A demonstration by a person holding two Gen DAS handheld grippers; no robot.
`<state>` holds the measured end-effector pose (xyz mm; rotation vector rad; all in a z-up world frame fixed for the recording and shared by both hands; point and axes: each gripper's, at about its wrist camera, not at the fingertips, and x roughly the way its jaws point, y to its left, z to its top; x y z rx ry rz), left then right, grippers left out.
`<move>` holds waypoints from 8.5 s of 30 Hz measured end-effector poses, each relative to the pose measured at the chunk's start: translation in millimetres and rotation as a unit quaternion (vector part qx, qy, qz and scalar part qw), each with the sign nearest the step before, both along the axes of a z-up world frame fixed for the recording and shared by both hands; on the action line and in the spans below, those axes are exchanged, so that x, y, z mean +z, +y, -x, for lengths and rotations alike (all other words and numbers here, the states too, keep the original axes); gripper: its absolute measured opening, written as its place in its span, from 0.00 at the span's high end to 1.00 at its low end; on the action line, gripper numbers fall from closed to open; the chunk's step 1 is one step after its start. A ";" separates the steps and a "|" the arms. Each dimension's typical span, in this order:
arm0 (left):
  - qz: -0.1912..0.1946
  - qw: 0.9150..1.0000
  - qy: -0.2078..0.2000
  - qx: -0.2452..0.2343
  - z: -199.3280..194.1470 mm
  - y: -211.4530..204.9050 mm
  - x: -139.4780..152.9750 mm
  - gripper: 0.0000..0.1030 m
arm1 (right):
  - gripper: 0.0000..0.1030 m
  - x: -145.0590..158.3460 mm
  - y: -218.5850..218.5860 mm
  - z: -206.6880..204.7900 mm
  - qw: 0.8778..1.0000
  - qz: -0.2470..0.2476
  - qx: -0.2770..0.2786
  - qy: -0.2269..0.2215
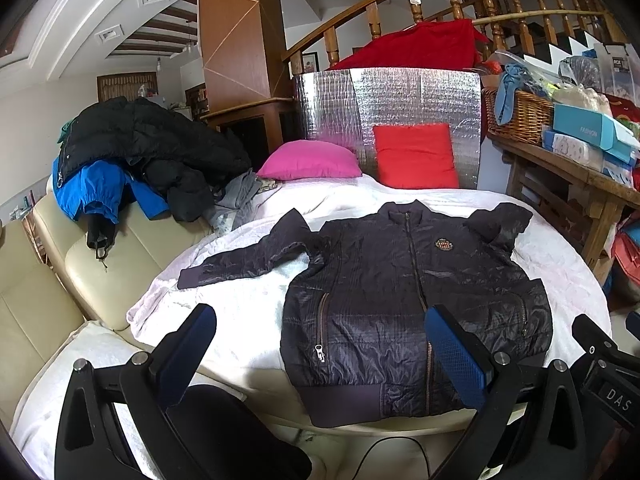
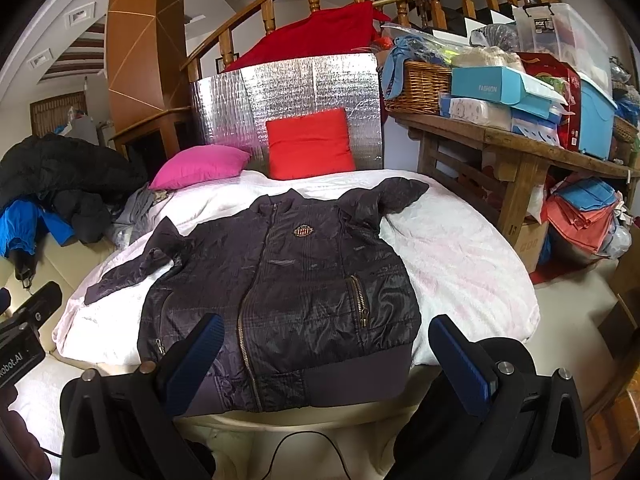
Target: Fold large clothes
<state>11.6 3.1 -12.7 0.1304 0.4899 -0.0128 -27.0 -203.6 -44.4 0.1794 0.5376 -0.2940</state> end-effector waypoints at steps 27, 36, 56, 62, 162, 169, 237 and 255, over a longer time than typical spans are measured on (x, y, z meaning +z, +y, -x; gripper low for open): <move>-0.004 0.987 0.140 0.081 -336.1 -47.7 -124.6 0.00 | 0.00 -67.9 -286.5 -289.2 0.978 -0.202 -0.055 0.001; -0.031 0.986 0.153 0.063 -374.7 -72.7 -153.7 0.00 | 0.00 -135.2 -418.5 -429.4 0.946 -0.305 -0.103 0.045; -0.018 0.988 0.132 0.082 -383.8 -64.2 -139.8 0.00 | 0.87 -84.1 -372.9 -477.2 0.962 -0.268 -0.042 -0.027; -0.003 0.988 0.115 0.104 -377.4 -35.7 -125.9 0.00 | 0.87 -27.7 -260.7 -461.4 0.966 -0.243 0.071 -0.047; 0.047 0.972 0.227 0.046 -424.1 -23.4 -166.4 0.42 | 0.50 -144.3 -160.4 -395.4 0.981 0.078 -0.038 0.175; 0.145 0.975 0.162 0.054 -399.4 43.5 -120.4 0.34 | 0.43 -128.7 -168.5 -389.7 0.983 0.061 -0.034 0.171; 0.153 0.938 0.147 -0.276 -379.4 -165.2 -81.2 0.41 | 0.31 -107.1 -245.8 -350.0 0.978 -0.197 -0.036 0.050; 0.129 0.965 0.229 -0.015 -461.7 -27.9 -154.3 0.84 | 0.31 -138.0 -242.0 -377.2 0.947 -0.306 0.020 0.102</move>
